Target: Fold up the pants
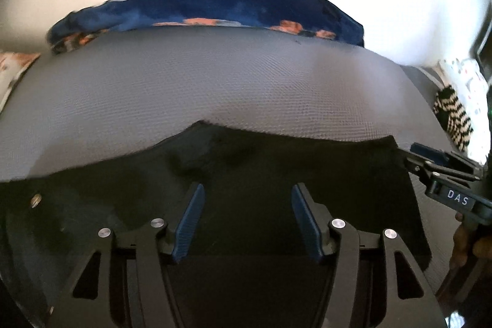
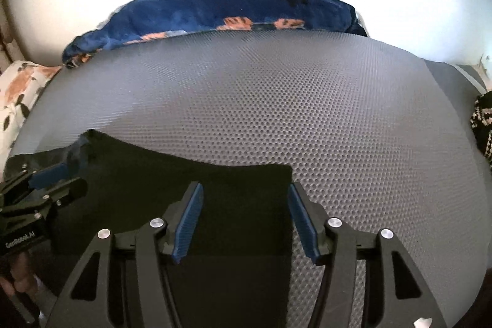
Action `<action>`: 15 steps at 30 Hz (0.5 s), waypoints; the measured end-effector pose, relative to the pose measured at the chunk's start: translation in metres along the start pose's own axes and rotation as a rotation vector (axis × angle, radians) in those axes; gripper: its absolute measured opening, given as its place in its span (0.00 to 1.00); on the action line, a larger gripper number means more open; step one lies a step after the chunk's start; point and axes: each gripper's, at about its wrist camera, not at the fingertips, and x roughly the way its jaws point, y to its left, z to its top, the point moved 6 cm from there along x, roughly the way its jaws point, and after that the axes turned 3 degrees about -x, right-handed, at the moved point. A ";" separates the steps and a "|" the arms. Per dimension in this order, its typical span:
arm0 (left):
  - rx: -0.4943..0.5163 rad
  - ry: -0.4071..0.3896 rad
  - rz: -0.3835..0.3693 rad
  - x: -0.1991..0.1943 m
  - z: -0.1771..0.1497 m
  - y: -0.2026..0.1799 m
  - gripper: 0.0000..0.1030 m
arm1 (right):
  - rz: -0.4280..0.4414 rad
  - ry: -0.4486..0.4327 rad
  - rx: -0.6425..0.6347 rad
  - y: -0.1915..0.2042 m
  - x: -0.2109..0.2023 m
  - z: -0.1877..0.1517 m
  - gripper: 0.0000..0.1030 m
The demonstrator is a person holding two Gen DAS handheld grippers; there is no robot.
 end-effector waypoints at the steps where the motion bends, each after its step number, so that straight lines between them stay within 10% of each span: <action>1: -0.023 0.000 0.000 -0.006 -0.004 0.008 0.59 | 0.007 -0.003 0.001 0.003 -0.003 -0.002 0.54; 15: -0.478 -0.110 -0.043 -0.113 -0.071 0.134 0.60 | 0.140 0.051 0.001 0.054 -0.017 -0.046 0.55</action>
